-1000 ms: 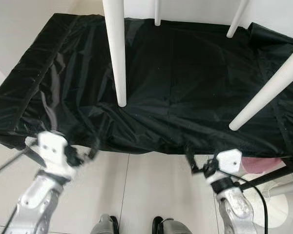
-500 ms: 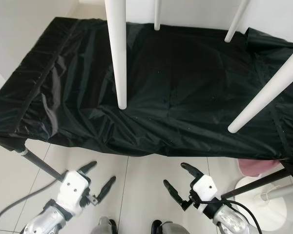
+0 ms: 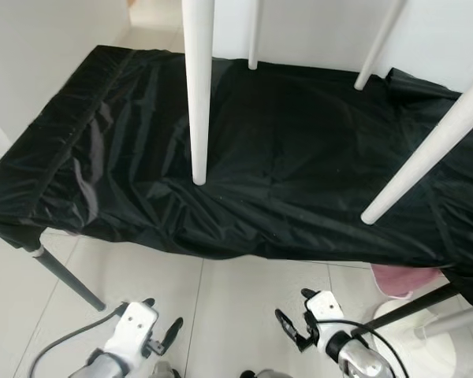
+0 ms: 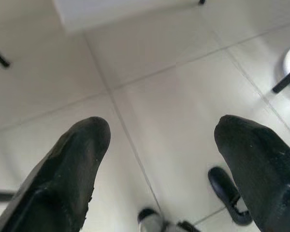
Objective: Building children table
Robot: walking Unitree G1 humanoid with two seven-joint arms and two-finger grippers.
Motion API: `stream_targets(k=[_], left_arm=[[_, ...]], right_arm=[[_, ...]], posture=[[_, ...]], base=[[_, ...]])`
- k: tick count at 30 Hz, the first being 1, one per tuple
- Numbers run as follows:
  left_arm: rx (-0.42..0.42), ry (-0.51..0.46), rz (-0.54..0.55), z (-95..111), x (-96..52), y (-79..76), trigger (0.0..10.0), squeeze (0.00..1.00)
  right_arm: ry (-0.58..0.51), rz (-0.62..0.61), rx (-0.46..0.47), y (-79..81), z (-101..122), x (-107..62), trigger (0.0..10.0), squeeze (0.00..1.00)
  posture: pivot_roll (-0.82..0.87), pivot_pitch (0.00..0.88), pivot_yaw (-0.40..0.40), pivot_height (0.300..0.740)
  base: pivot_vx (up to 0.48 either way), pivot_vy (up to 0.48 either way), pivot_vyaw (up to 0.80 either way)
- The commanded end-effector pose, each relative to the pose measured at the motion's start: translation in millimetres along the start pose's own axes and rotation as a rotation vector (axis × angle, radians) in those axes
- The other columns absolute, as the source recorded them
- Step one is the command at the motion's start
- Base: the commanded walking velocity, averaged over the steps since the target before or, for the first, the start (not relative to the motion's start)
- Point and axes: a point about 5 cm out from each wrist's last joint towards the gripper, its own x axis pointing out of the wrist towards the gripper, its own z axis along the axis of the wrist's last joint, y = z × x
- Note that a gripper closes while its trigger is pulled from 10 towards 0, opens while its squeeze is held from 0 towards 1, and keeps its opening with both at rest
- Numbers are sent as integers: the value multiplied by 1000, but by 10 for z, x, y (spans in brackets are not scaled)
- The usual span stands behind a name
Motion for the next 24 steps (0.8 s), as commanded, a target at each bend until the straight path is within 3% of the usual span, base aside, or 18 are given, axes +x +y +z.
stream_targets(k=[1, 2, 4, 7, 8, 16, 19, 21, 23, 24], left_arm=[[-13, 69, 49, -127, -31, 19, 10000, 0], [-13, 69, 49, -127, -31, 19, 10000, 0], [-67, 166, 142, -238, 24, 82, 10000, 0], [-98, 206, 177, -272, 47, 96, 10000, 0], [-145, 239, 200, -306, 62, 95, 10000, 0], [-198, 439, 257, -547, -15, 10, 10000, 0], [-203, 468, 253, -574, -12, -22, 10000, 0], [-189, 477, 238, -562, 22, -46, 10000, 0], [-81, 529, 218, -559, 62, -68, 10000, 0], [-81, 529, 218, -559, 62, -68, 10000, 0]], right_arm=[[86, -60, 54, -40, -166, -58, 10000, 0], [86, -60, 54, -40, -166, -58, 10000, 0], [215, -176, 130, -116, -373, -134, 10000, 0], [268, -220, 169, -127, -462, -182, 10000, 0], [320, -256, 205, -127, -547, -233, 10000, 0], [469, -321, 306, -49, -777, -375, 10000, 0], [511, -289, 280, 10, -811, -378, 10000, 0], [577, -256, 172, 50, -843, -378, 10000, 0], [646, -250, 76, 73, -876, -385, 10000, 0], [646, -250, 76, 73, -876, -385, 10000, 0]], posture=[[20, 89, -46, 740], [20, 89, -46, 740], [12, 70, -38, 740], [10, 66, -37, 740], [10, 57, -35, 740], [-2, 24, -37, 740], [0, 26, -36, 740], [4, 33, -34, 740], [3, 35, -30, 740], [3, 35, -30, 740]], base=[[0, 0, 0], [0, 0, 0], [0, 0, 0], [0, 0, 0], [0, 0, 0], [0, 0, 0], [0, 0, 0], [0, 0, 0], [0, 0, 0], [0, 0, 0]])
